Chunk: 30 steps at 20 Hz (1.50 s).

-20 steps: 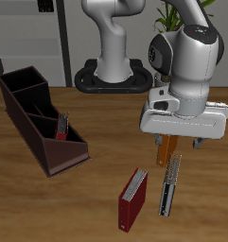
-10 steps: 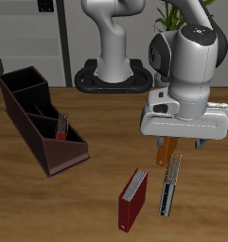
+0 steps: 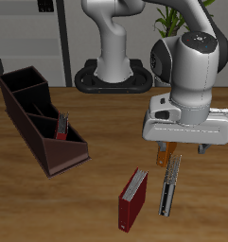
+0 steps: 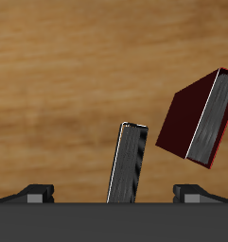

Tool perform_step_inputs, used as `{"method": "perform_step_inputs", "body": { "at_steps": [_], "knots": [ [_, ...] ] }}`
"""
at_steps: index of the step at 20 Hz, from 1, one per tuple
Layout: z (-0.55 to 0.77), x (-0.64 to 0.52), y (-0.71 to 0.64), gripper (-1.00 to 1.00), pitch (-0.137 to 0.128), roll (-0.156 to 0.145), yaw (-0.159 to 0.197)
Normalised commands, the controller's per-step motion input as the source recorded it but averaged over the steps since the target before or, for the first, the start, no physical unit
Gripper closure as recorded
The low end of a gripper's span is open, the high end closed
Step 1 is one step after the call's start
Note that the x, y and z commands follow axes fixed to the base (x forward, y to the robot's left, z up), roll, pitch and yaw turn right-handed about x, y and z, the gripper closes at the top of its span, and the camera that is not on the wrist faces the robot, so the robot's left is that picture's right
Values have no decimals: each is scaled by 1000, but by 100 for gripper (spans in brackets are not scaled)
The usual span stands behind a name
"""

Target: Place the left red book into the right desk caddy's left compartment and place the striped book into the right desk caddy's right compartment

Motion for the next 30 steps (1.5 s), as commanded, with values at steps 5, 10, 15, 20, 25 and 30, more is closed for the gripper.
{"method": "perform_step_inputs", "body": {
  "at_steps": [5,10,15,20,25,30],
  "knots": [
    [-126,74,-98,-100,4,-18,4],
    [-185,29,-9,-100,15,-7,2],
    [-188,-7,-4,-100,17,5,-7],
    [-205,-1,-56,-100,11,-9,-19],
    [-192,-95,30,-100,-4,11,-16],
    [-148,-41,9,-100,11,9,-6]
  ]
}}
